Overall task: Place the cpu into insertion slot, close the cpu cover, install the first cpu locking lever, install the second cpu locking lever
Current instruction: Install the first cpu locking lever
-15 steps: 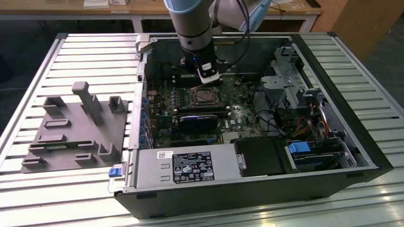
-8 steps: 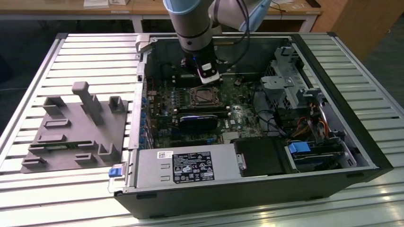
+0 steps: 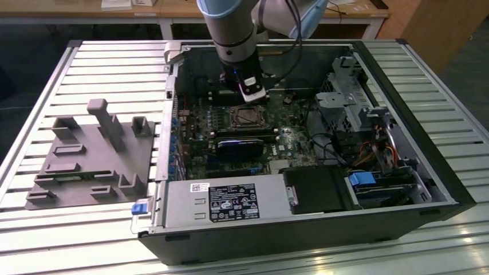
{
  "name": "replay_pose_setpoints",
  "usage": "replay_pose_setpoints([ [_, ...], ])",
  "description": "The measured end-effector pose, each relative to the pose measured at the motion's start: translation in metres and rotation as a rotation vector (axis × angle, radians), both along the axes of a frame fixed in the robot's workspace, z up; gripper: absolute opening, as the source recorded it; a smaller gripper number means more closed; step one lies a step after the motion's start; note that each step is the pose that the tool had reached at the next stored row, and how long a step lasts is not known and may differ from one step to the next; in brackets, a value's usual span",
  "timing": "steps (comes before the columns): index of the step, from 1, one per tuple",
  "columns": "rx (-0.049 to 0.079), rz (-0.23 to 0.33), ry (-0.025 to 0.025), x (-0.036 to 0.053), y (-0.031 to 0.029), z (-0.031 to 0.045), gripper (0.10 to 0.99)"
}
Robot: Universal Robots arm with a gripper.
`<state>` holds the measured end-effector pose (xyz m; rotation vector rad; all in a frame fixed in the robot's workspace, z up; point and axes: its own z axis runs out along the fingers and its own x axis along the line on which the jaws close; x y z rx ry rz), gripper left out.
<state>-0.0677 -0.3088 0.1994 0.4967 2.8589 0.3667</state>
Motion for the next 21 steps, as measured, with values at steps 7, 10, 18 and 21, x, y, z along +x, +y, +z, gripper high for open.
replay_pose_setpoints([
  [7, -0.010, -0.003, -0.0020, -0.0001, 0.0016, -0.0021, 0.106],
  [10, -0.013, -0.005, -0.0028, -0.0001, 0.0024, -0.0031, 0.106],
  [18, -0.035, -0.008, -0.0055, -0.0002, 0.0033, -0.0059, 0.106],
  [21, -0.046, -0.009, -0.0066, -0.0001, 0.0033, -0.0069, 0.106],
])
